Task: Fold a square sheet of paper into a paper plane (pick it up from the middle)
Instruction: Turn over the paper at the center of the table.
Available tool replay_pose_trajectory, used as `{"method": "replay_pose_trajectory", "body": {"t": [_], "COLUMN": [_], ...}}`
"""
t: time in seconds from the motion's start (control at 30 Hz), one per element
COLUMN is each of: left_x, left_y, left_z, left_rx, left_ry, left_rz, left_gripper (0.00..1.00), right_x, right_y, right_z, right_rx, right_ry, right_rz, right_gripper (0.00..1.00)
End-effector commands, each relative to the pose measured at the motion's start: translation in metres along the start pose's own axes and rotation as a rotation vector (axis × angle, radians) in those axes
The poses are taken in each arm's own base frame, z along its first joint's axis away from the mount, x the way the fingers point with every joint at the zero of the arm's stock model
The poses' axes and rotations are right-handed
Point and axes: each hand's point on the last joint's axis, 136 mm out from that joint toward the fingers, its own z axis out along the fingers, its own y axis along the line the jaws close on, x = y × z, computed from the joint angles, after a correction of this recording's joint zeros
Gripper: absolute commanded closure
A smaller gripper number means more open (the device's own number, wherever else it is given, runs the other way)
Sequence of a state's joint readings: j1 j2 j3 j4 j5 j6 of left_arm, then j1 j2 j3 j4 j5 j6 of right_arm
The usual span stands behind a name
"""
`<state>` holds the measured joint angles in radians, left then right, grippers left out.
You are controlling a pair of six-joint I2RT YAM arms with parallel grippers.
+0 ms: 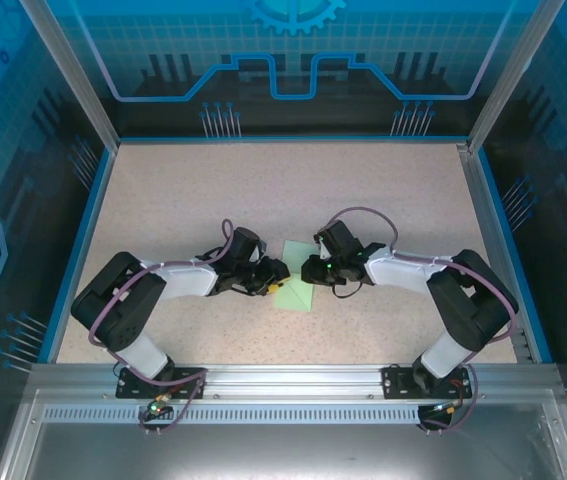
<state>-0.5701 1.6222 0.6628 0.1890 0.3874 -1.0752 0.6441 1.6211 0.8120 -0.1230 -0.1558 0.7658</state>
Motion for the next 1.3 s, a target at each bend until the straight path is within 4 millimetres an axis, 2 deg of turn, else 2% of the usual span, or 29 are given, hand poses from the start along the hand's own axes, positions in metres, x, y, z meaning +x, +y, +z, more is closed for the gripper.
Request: {"method": "replay_pose_trajectory", "body": {"t": [0.0,0.23,0.5,0.93,1.13,1.27], "left_x": [0.004,0.005,0.002,0.001,0.002,0.002], "left_y": [-0.007,-0.008,-0.014,-0.013,-0.010,-0.011], "left_z": [0.003,0.007,0.011,0.016,0.018,0.018], "left_rx": [0.021,0.031,0.048,0.040,0.031,0.030], "left_ry": [0.027,0.042,0.049,0.064,0.070,0.069], "left_rz": [-0.006,-0.040,-0.040,-0.051,-0.052,-0.047], "left_gripper": [0.59,0.56,0.56,0.56,0.56,0.57], "right_x": [-0.008,-0.007,-0.007,-0.004,-0.007,-0.006], "right_y": [-0.005,-0.010,-0.011,-0.017,-0.026,-0.023], "right_z": [0.002,0.005,0.005,0.007,0.000,0.002], "right_rx": [0.024,0.024,0.022,0.040,0.071,0.046], "right_ry": [-0.009,-0.009,-0.008,-0.002,-0.032,-0.017], "right_rz": [0.008,0.030,0.031,0.041,0.051,0.032], "right_gripper": [0.78,0.78,0.78,0.79,0.73,0.71]}}
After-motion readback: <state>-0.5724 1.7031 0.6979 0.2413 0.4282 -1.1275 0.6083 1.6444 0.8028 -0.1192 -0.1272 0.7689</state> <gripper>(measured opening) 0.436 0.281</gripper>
